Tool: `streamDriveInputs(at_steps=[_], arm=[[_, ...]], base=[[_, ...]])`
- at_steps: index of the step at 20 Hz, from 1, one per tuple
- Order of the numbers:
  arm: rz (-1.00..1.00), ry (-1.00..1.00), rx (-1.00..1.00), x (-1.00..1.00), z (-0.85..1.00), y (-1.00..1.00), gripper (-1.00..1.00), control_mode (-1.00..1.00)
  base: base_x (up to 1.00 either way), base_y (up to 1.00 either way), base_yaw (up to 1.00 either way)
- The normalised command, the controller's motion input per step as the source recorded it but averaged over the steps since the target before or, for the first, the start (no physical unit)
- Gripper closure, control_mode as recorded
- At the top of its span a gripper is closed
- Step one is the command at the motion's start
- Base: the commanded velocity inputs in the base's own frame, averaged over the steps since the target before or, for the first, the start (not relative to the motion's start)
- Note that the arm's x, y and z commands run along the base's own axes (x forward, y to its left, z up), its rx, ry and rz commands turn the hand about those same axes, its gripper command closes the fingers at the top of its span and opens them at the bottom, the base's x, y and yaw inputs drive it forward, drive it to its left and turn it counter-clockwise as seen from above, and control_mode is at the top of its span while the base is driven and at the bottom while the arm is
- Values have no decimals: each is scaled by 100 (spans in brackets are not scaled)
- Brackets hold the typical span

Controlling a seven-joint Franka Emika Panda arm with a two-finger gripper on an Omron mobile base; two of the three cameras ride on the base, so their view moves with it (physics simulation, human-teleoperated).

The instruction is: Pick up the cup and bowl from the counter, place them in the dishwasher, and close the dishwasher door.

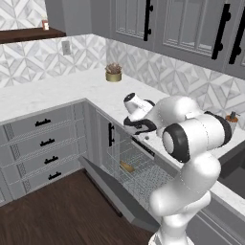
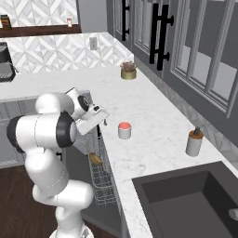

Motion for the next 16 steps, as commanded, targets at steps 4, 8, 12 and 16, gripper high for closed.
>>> streamDriveInputs(at_steps=[4, 8, 12, 16], arm=[[8, 2, 2, 0, 0, -98, -100, -100], [8, 0, 0, 20, 0, -52, -100, -100], [3, -1, 0, 54, -12, -8, -100, -100], [0, -1, 0, 53, -19, -1, -100, -100]], base=[[0, 0, 0], [0, 0, 0], [0, 0, 0], [0, 0, 0]])
